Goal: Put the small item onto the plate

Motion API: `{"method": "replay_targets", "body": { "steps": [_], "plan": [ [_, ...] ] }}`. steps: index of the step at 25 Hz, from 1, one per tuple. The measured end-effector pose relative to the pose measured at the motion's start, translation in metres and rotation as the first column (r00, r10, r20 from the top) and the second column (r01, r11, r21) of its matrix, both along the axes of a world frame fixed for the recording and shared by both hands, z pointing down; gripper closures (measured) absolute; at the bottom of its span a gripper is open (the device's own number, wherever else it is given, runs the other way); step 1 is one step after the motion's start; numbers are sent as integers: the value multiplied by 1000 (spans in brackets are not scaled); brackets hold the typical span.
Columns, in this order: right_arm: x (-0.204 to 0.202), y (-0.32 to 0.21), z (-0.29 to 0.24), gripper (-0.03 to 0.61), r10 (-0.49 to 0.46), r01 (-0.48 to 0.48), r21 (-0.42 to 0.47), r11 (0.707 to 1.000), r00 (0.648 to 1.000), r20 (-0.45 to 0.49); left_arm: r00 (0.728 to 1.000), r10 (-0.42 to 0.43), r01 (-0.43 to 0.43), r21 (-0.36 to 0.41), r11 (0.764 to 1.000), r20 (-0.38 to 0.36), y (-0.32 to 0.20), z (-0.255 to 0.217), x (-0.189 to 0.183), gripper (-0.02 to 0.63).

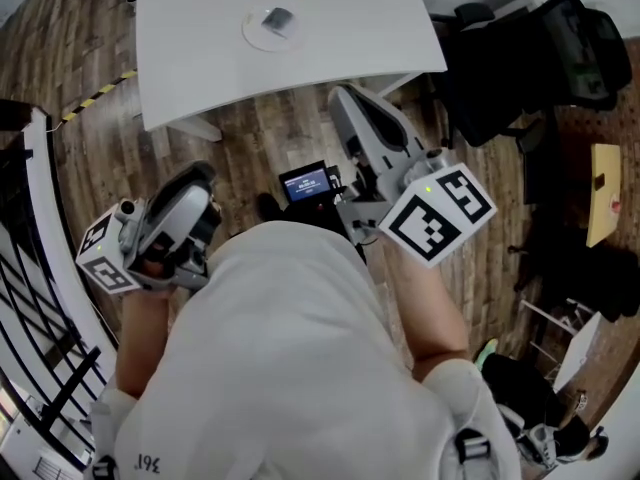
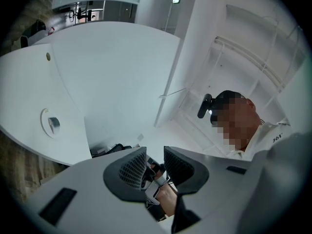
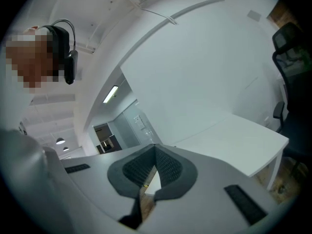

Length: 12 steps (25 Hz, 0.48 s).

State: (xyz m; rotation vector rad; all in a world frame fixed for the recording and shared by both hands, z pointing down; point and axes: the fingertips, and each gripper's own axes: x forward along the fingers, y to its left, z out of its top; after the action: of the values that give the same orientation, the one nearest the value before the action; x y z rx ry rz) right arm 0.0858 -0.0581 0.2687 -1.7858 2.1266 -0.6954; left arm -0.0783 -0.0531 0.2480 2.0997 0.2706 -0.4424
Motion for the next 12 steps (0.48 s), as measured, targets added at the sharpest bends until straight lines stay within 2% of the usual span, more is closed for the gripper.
{"method": "replay_targets", "body": {
  "steps": [6,12],
  "plan": [
    [-8,-12,-26,577,-41,44,39,998,997,-63,1000,-8,8,-7,1000,-7,-3,-4,3,500],
    [11,2,-20,577,3,-2,17,1000,998,-70,999,54,-54,-20,998,-1,5,0,24,500]
  ]
}}
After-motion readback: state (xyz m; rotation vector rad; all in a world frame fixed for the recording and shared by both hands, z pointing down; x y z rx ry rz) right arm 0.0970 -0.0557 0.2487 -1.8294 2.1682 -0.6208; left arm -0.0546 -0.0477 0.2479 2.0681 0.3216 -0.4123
